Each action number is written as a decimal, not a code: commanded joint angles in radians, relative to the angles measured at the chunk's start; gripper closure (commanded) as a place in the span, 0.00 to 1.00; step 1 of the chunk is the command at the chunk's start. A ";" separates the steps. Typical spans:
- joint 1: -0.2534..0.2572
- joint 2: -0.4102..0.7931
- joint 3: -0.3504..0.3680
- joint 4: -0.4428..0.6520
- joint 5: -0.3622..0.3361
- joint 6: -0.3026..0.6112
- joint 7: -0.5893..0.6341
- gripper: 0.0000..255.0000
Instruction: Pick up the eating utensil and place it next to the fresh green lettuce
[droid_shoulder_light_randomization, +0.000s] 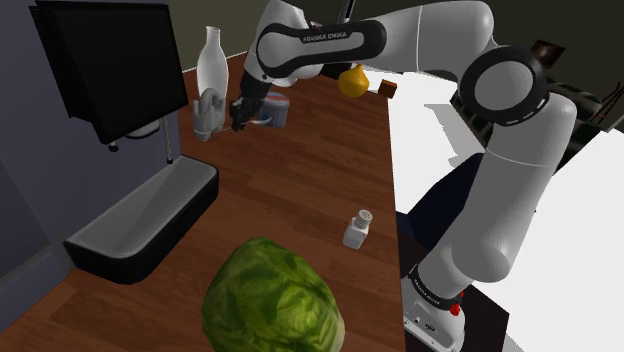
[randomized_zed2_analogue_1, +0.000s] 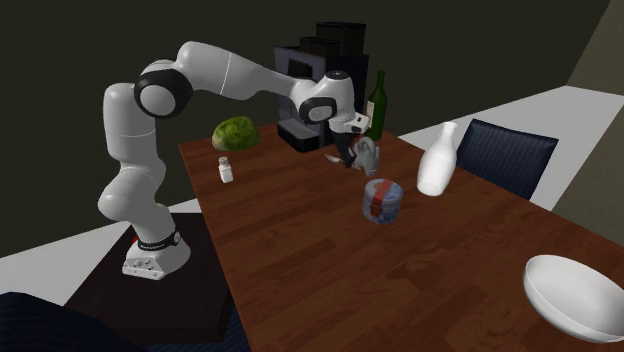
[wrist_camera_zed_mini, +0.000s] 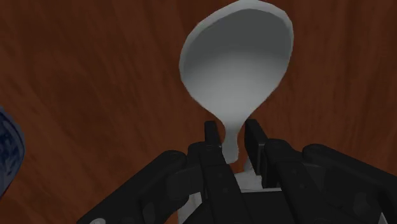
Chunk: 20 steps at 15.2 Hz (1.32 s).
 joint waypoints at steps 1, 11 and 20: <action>0.000 -0.008 0.000 0.017 0.000 -0.025 0.003 1.00; -0.001 -0.030 0.000 0.121 -0.004 -0.150 0.017 1.00; 0.001 -0.031 0.000 0.241 -0.010 -0.270 0.032 1.00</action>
